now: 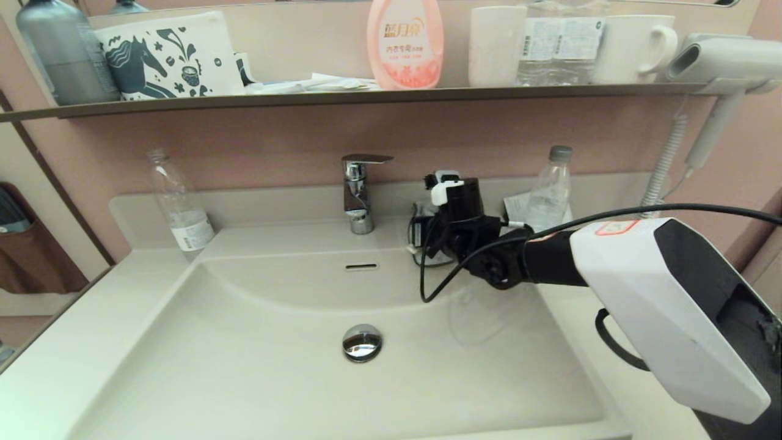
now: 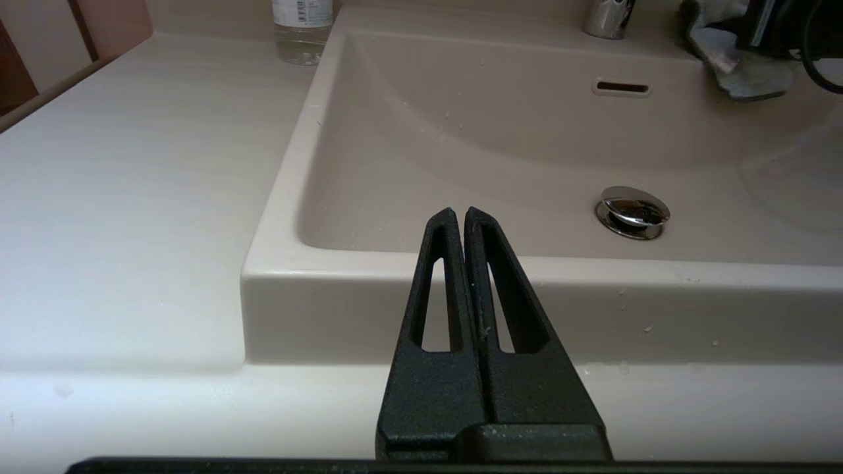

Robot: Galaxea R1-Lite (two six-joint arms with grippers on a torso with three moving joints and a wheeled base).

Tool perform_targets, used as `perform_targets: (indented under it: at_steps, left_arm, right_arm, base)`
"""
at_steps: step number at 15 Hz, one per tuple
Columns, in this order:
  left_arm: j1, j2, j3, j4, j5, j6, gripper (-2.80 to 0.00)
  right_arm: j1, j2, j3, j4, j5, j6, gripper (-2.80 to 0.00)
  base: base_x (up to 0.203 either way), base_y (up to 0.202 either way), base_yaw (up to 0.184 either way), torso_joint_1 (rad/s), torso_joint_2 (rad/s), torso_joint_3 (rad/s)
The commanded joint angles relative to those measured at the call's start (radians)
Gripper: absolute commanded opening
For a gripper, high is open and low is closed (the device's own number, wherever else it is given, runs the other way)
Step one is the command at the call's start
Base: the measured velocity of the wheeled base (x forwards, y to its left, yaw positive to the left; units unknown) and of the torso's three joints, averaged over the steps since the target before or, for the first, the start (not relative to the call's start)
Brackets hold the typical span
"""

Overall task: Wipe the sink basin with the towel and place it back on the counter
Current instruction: Wipe the sink

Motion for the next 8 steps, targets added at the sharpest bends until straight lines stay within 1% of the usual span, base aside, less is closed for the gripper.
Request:
perform_targets:
  at_steps: [1, 2, 5, 8]
  left_arm:
    - [0.0, 0.0, 0.0, 0.0, 0.0, -0.001, -2.8]
    - [0.0, 0.0, 0.0, 0.0, 0.0, -0.001, -2.8]
    - [0.0, 0.0, 0.0, 0.0, 0.0, -0.001, -2.8]
    - [0.0, 0.0, 0.0, 0.0, 0.0, -0.001, -2.8]
  right_arm:
    - [0.034, 0.025, -0.005, 0.004, 0.004, 0.002, -2.8]
    - [0.046, 0.017, -0.004, 0.007, 0.004, 0.003, -2.8]
    - [0.046, -0.042, 0.01, 0.024, -0.003, 0.001, -2.8]
    - [0.043, -0.166, 0.053, 0.092, -0.007, 0.021, -2.8]
  base:
    - [0.0, 0.0, 0.0, 0.0, 0.0, 0.0]
    - [0.0, 0.0, 0.0, 0.0, 0.0, 0.0]
    - [0.0, 0.0, 0.0, 0.0, 0.0, 0.0]
    - [0.0, 0.0, 0.0, 0.0, 0.0, 0.0]
